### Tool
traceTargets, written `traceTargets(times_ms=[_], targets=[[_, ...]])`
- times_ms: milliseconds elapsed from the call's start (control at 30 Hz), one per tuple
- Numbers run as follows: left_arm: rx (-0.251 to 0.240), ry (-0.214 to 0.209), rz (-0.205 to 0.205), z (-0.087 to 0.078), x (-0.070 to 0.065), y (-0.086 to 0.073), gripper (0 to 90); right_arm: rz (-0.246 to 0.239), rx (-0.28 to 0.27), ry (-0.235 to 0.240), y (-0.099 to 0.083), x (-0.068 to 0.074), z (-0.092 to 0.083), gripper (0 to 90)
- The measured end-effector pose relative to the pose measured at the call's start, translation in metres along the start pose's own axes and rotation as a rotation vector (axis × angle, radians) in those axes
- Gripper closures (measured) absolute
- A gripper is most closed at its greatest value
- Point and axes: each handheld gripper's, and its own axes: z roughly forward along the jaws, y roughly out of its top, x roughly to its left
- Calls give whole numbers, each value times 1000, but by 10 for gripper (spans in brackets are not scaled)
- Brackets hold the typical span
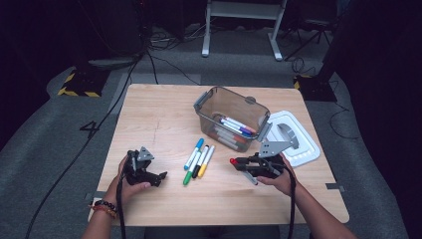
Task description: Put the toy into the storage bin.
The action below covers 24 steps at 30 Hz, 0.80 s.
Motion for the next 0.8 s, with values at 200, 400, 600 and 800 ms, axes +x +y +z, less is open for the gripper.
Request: traceTargets(times_ms=[200,400,600,800], targets=[[-1,4,-6,0,-1,0,5,10,-46,-46,8,0,-21,750],[-3,6,-7,0,-1,0,6,6,-101,-104,19,0,-48,750],[-3,6,-7,0,-1,0,6,-1,-141,-165,36,-8,-75,750],[-3,5,-7,0,-1,0,6,-9,-149,-212,63,-25,-90,750]])
